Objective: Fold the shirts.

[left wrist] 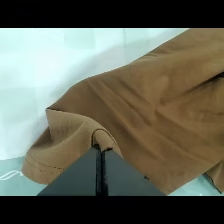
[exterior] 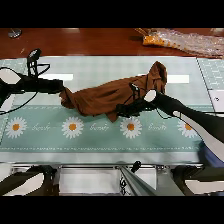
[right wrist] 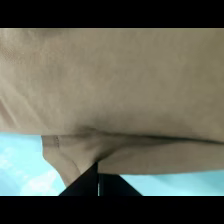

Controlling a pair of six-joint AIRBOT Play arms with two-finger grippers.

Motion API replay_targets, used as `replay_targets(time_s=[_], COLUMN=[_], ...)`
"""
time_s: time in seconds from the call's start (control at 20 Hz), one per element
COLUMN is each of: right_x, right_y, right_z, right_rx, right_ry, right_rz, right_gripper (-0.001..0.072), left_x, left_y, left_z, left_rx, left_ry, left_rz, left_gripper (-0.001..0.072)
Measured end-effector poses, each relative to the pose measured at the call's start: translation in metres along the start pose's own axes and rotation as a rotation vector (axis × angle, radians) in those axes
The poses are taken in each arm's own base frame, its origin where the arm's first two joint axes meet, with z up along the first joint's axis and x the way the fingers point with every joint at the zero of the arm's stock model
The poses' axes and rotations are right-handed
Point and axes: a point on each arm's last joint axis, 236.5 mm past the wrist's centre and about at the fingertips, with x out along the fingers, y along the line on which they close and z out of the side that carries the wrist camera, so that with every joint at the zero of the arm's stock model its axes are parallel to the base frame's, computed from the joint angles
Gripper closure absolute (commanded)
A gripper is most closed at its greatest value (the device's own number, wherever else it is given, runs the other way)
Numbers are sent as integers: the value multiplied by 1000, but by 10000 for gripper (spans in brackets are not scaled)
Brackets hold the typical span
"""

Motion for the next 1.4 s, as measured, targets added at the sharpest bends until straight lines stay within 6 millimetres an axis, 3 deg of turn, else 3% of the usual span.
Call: replay_targets(time_s=[0.2, 0.3, 0.4, 0.5, 0.65, 0.8, 0.9, 1.05, 1.2, 1.4], right_x=[-33, -69, -119, -181, -291, -400, -469, -550, -600, -643], right_y=[19, 32, 46, 60, 89, 121, 146, 177, 202, 227], right_z=[16, 33, 54, 78, 106, 114, 107, 86, 59, 19], right_rx=[-73, -114, -157, -204, -278, -353, -405, -470, -531, -610], right_ry=[-83, -177, -301, -452, -709, -950, -1099, -1274, -1370, -1442], right_rz=[30, 52, 73, 84, 99, 110, 119, 126, 126, 82], right_gripper=[695, 695, 695, 695, 695, 695, 695, 695, 695, 695], left_x=[-7, -23, -56, -104, -199, -289, -344, -419, -487, -558], left_y=[-3, -10, -24, -45, -83, -117, -137, -165, -191, -216], left_z=[10, 32, 66, 105, 155, 176, 179, 168, 143, 97], left_rx=[10, 34, 78, 141, 238, 318, 364, 424, 473, 527], left_ry=[-27, -94, -206, -357, -610, -819, -937, -1092, -1232, -1380], left_rz=[-1, -2, -4, -5, -7, -5, 1, 4, -2, -10], left_gripper=[692, 692, 692, 693, 692, 692, 693, 692, 692, 692])
